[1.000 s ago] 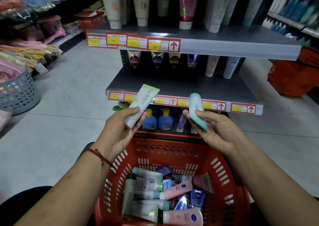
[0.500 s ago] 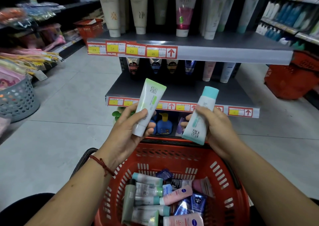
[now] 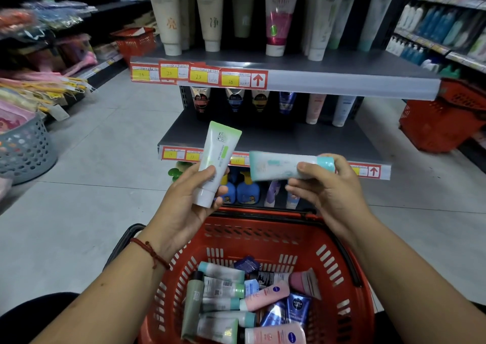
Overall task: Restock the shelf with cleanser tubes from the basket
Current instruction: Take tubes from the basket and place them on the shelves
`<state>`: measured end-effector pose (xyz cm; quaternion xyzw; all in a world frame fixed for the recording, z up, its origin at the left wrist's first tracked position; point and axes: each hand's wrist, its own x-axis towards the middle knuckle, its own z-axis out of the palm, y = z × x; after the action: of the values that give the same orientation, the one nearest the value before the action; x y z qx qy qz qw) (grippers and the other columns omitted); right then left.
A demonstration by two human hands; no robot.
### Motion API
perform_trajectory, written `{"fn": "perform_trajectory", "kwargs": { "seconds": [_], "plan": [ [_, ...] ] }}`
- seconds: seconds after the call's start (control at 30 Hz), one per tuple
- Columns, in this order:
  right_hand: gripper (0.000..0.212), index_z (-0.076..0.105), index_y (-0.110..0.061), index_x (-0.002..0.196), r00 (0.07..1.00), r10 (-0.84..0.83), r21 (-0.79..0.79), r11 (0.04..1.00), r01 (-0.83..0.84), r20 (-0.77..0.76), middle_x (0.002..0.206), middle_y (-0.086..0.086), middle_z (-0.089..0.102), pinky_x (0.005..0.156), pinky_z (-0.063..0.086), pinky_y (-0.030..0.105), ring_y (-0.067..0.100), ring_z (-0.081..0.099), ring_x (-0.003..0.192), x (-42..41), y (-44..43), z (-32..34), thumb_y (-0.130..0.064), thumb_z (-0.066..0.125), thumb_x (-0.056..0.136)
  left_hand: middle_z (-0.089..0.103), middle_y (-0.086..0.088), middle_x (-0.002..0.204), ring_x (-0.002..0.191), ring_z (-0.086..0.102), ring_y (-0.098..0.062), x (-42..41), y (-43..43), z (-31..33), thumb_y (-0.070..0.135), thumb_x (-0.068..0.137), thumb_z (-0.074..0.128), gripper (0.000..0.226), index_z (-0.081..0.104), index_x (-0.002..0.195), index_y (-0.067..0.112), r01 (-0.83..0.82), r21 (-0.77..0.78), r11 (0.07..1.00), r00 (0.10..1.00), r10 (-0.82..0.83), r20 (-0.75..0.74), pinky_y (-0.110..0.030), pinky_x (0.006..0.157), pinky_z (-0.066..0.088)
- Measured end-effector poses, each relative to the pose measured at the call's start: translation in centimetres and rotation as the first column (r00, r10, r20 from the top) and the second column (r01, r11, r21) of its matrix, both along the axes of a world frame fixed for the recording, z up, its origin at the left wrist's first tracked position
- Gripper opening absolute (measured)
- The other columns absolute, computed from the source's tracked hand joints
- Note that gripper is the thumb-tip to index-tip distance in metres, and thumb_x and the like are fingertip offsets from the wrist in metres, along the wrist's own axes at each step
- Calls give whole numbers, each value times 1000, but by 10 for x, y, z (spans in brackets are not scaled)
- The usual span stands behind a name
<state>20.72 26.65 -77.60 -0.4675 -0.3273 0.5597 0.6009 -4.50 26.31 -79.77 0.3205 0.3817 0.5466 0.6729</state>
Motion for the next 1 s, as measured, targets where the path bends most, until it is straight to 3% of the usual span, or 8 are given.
{"fn": "perform_trajectory", "kwargs": {
  "seconds": [0.13,0.23,0.33,0.43,0.53,0.67,0.83,1.0],
  "plan": [
    [25,57,7,117,932,52,-117,988,-100,-359,109,33,71,90,59,49,44,72,102,0,1,14,-1,62,94,66,-10,118,70,55,-15,6,7,9,25,96,64,43,59,135,6,2,-52,999,999,0,46,-21,47,46],
    [31,57,7,121,890,5,-176,980,-96,-455,102,29,73,88,61,47,35,76,92,6,8,17,-16,57,100,67,-9,105,69,55,-16,13,15,26,26,98,61,36,59,130,10,0,-1,1000,1000,0,23,-24,50,47],
    [28,56,6,120,948,36,-175,980,-96,-317,93,23,74,83,61,46,34,74,83,11,15,20,-14,54,101,72,-6,102,69,58,-17,26,21,48,28,102,56,29,58,126,13,43,64,997,998,-40,-46,-29,58,50],
    [20,58,3,117,984,-1,-97,995,-16,-180,108,27,68,88,60,52,38,73,92,20,22,26,-1,53,98,73,-11,116,75,66,-19,41,31,71,25,102,55,31,58,129,11,91,110,990,990,-78,-118,-34,64,58],
    [24,59,-5,118,998,-47,-15,999,47,-34,121,25,64,97,54,53,38,68,101,28,28,40,2,51,97,74,-10,118,82,70,-21,59,43,92,22,102,55,31,59,130,10,116,139,983,986,-97,-139,-37,68,62],
    [29,55,-12,122,994,-82,62,995,78,77,112,16,69,86,57,51,30,73,87,40,38,63,0,48,97,71,-7,103,71,63,-16,89,61,117,19,99,61,26,63,123,9,127,163,979,979,-97,-180,-33,64,58],
    [28,55,-22,120,971,-131,117,987,109,201,111,6,73,85,61,49,27,75,95,63,52,93,-9,57,95,60,-1,80,55,51,-14,136,87,138,14,90,75,25,64,112,12,57,193,980,960,-1,-279,-27,47,47],
    [26,53,-24,112,929,-256,185,960,212,266,104,0,70,79,61,44,20,75,86,88,69,119,-14,69,93,59,1,68,53,49,-16,180,108,146,15,93,71,14,58,99,14,65,263,963,948,24,-318,-28,47,44]
  ]
}}
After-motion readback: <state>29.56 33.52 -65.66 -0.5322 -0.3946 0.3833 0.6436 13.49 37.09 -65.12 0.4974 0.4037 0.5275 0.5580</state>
